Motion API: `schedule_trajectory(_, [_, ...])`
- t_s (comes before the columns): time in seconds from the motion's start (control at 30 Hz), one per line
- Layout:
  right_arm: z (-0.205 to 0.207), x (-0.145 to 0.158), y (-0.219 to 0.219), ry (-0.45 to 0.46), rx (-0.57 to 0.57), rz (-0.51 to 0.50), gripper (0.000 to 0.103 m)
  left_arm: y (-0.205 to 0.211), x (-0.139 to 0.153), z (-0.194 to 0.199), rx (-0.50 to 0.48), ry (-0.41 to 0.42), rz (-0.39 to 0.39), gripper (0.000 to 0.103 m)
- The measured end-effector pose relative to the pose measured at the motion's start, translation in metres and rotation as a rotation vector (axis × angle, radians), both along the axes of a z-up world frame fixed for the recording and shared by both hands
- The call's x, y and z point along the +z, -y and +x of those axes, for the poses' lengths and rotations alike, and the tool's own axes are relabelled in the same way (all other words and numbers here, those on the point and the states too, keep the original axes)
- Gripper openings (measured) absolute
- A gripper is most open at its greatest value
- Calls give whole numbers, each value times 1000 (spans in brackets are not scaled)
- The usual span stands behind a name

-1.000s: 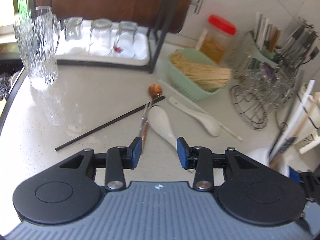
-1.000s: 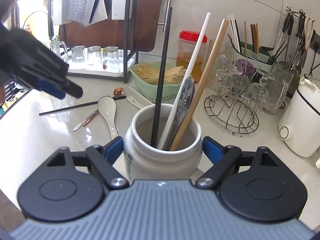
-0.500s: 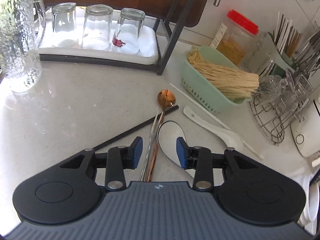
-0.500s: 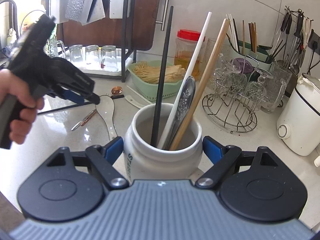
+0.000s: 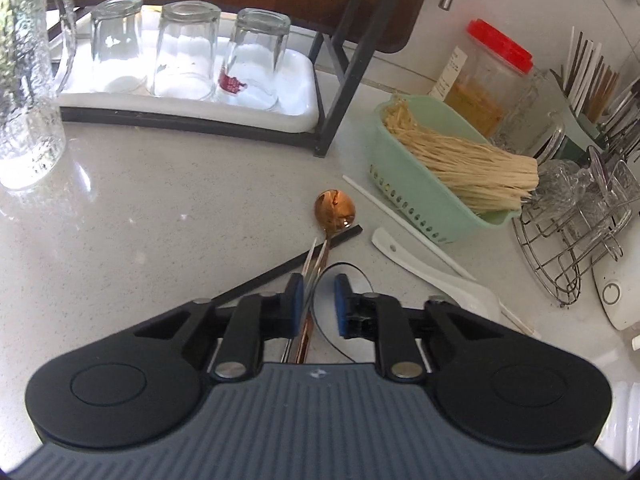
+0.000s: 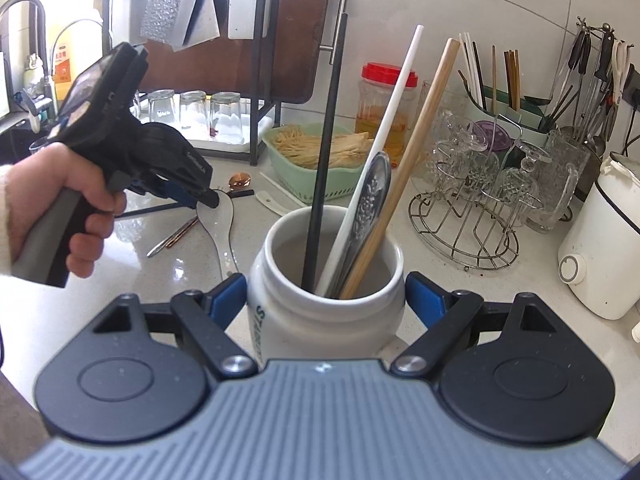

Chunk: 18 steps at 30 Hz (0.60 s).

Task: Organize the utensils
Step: 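Close the left tool on the white ceramic spoon handle, then lift the white ceramic spoon and carry it toward the mug with the left tool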

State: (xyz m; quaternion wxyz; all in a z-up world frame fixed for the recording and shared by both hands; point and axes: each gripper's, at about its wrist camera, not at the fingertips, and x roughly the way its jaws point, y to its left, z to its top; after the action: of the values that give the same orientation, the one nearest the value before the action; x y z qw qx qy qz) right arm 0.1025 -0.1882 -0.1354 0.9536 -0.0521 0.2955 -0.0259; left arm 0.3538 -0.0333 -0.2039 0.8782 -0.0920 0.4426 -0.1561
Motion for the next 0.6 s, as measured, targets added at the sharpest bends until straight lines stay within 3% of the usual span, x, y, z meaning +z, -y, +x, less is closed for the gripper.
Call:
schedule_trajectory(0.2, [0, 0, 0, -1, 5, -1, 88, 14, 4, -8, -50, 54, 44, 5])
schedule_trajectory(0.6, [3, -1, 1, 9, 6, -7, 89, 18, 21, -31, -58, 55, 44, 4])
